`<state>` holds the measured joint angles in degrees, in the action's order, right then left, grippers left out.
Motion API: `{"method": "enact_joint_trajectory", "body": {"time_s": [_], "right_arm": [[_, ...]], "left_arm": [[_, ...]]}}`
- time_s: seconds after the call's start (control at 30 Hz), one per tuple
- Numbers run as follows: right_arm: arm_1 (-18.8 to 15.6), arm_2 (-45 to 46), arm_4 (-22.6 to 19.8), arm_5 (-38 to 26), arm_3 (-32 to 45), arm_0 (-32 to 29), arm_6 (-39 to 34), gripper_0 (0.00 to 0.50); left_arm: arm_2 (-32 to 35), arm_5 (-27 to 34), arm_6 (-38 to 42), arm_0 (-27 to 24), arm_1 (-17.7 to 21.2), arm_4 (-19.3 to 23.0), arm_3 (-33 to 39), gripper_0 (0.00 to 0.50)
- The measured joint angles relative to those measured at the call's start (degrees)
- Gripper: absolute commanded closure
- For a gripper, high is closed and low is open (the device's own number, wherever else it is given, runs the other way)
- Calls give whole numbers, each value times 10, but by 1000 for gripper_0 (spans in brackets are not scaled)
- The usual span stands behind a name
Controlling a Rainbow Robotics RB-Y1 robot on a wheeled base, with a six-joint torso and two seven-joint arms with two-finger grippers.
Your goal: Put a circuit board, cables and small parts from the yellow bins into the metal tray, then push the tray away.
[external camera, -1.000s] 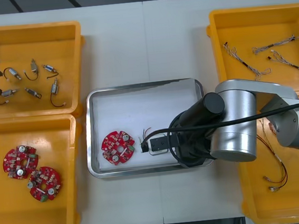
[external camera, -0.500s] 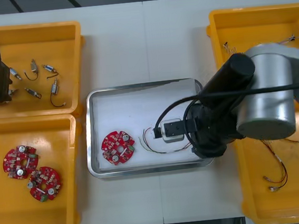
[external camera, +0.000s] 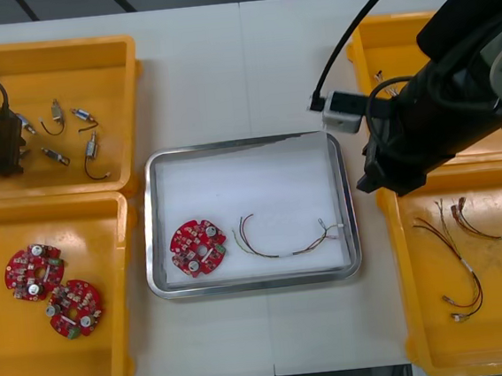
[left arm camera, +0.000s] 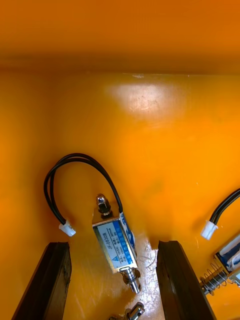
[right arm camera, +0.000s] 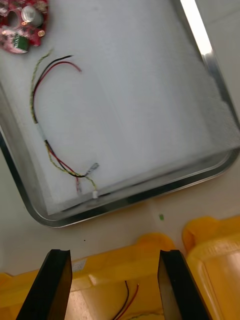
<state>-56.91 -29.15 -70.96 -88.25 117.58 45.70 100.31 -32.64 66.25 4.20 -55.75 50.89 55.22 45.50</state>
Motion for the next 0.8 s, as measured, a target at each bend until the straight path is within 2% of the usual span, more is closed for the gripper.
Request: {"method": "enact_joint_trajectory", "body": {"time_s": [0.23,0.53,0.57,0.6,0.63,0.67,0.8], "right_arm": [[-1,95,4,-16,-24,-36,-46,0],[-7,197,46,-18,-26,-136,-61,0],[-7,211,50,-18,-26,-148,-61,0],[-7,224,54,-18,-27,-160,-61,0],[-7,236,56,-18,-29,-171,-61,0],[-7,246,58,-18,-33,-179,-61,0],[-7,274,63,-18,-62,-199,-62,0]], "left_arm": [[0,-3,-1,0,0,-2,-5,0],[0,-25,-2,1,-1,-4,-6,0],[0,-25,-2,1,-1,-5,-6,29],[0,-25,-2,1,-1,-5,-6,194],[0,-25,-2,1,-1,-6,-6,194],[0,-25,-2,1,-1,-6,-6,309],[0,-25,-2,1,-2,-7,-7,384]]}}
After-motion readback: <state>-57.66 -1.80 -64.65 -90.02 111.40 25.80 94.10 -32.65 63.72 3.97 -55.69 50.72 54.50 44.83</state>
